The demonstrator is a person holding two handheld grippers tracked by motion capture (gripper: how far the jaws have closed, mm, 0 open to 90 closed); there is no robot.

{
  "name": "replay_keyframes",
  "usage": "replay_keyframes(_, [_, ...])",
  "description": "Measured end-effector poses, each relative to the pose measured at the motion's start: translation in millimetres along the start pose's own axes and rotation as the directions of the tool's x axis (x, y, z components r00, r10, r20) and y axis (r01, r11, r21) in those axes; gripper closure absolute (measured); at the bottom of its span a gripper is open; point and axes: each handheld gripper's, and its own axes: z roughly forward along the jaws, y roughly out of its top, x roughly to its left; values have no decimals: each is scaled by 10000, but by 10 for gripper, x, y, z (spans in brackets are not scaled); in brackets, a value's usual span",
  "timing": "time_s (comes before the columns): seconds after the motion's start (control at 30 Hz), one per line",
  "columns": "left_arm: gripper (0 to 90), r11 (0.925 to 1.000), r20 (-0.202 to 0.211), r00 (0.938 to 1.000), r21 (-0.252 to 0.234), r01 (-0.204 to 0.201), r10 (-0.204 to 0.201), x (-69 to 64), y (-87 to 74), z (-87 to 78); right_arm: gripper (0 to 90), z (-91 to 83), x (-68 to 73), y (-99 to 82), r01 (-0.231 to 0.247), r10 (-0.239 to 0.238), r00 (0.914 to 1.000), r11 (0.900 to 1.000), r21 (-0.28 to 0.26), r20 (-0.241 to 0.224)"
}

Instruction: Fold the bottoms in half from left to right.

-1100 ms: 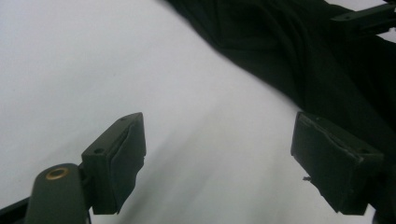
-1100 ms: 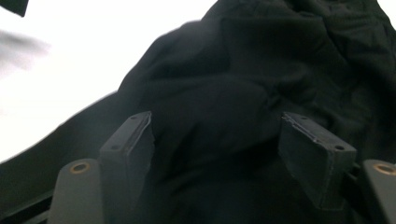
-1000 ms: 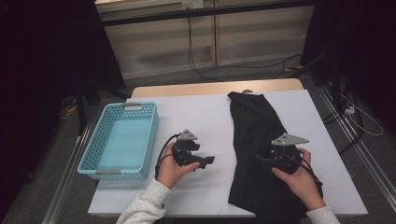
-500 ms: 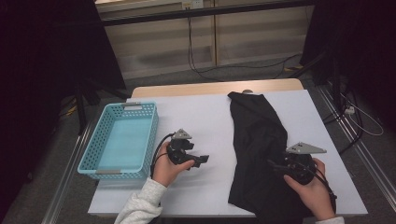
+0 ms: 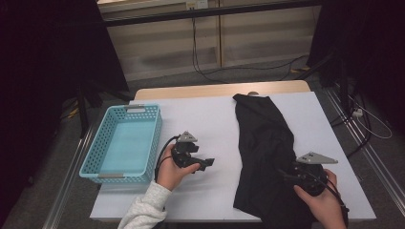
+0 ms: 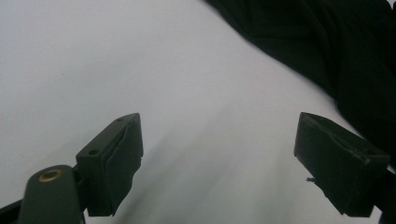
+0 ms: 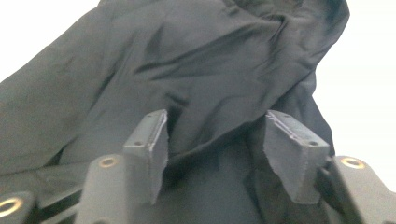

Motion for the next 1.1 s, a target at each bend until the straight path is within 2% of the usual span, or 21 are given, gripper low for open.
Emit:
replay_keyframes(0.07, [158, 10000, 15, 10000, 5, -25, 25, -4, -1, 3, 469, 7, 12, -11, -13, 14, 10000, 10000, 65, -94])
replay_keyframes(0.3, [160, 10000, 46, 10000, 51, -58, 57, -25, 3, 17, 736, 26, 37, -35, -77, 94, 9989, 9993, 370, -467])
replay_keyframes(0.33, [160, 10000, 46, 10000, 43, -63, 63, -25, 5, 16, 801, 24, 32, -39, -91, 115, 9982, 9991, 410, -587])
replay_keyframes(0.43, [160, 10000, 41, 10000, 7, -68, 68, -29, 7, 18, 896, 3, 23, -40, -31, 57, 9969, 9994, 332, -791])
replay_keyframes(0.7, [161, 10000, 44, 10000, 14, -59, 59, -25, 16, 6, 900, -126, -41, -35, -33, 45, 9948, 9999, 111, -1017])
replay_keyframes(0.93, [161, 10000, 49, 10000, -32, -10, 10, -29, 19, 3, 900, -302, -221, -125, -155, 153, 9951, 9999, -10, -972])
replay_keyframes(1.1, [161, 10000, -5, 10000, 59, -19, 19, -24, 13, 15, 900, -307, -301, -222, -232, 256, 9951, 9994, 264, -956])
